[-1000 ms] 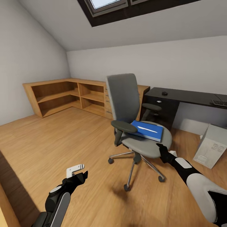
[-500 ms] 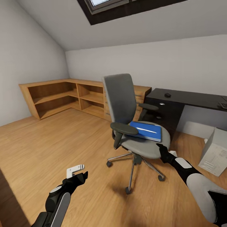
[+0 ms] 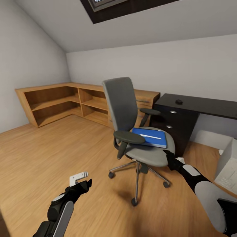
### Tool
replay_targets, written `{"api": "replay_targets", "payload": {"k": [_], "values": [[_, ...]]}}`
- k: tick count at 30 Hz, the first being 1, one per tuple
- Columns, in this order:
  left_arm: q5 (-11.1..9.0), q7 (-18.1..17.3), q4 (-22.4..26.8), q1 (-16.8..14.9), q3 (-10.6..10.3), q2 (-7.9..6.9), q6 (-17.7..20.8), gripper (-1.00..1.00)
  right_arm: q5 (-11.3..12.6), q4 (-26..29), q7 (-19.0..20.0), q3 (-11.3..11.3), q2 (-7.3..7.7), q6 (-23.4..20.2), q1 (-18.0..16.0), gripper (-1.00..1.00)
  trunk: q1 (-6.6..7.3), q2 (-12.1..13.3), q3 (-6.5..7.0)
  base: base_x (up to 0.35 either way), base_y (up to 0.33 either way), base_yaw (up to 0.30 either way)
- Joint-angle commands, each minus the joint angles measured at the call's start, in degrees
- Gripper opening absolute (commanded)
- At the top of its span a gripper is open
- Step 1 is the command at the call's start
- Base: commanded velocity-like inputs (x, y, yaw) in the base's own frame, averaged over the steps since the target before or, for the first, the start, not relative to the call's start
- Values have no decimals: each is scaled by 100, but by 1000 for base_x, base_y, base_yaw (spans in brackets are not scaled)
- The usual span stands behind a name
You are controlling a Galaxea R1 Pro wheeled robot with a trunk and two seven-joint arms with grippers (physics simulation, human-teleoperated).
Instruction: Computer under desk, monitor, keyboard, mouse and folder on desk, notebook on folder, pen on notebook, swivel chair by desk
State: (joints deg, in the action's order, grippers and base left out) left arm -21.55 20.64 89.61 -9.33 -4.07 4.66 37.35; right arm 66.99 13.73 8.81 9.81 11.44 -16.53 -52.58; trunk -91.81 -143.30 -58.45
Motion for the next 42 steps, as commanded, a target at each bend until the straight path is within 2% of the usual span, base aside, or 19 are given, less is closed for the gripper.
{"api": "replay_targets", "payload": {"k": [1,7,11,22,42], "values": [[-60,54,5,-2,-6,0,12,100,69,7,19,47,-6,-34,-7,100,-2,-2,-5,284,0,0],[-60,58,-58,-1,-55,6,27,100,69,7,11,39,-26,-29,-7,100,-2,-2,11,121,-6,61],[-60,62,-73,-3,-121,2,27,100,69,7,7,39,-28,-26,-7,100,-2,-2,38,-135,-110,163],[-43,57,-75,-1,-129,3,19,100,69,6,7,39,-41,-25,-7,100,-2,-2,115,-107,-83,174],[-50,63,-75,0,-134,8,10,100,35,5,0,32,-156,-18,-7,100,-2,-2,149,0,0,261]]}}
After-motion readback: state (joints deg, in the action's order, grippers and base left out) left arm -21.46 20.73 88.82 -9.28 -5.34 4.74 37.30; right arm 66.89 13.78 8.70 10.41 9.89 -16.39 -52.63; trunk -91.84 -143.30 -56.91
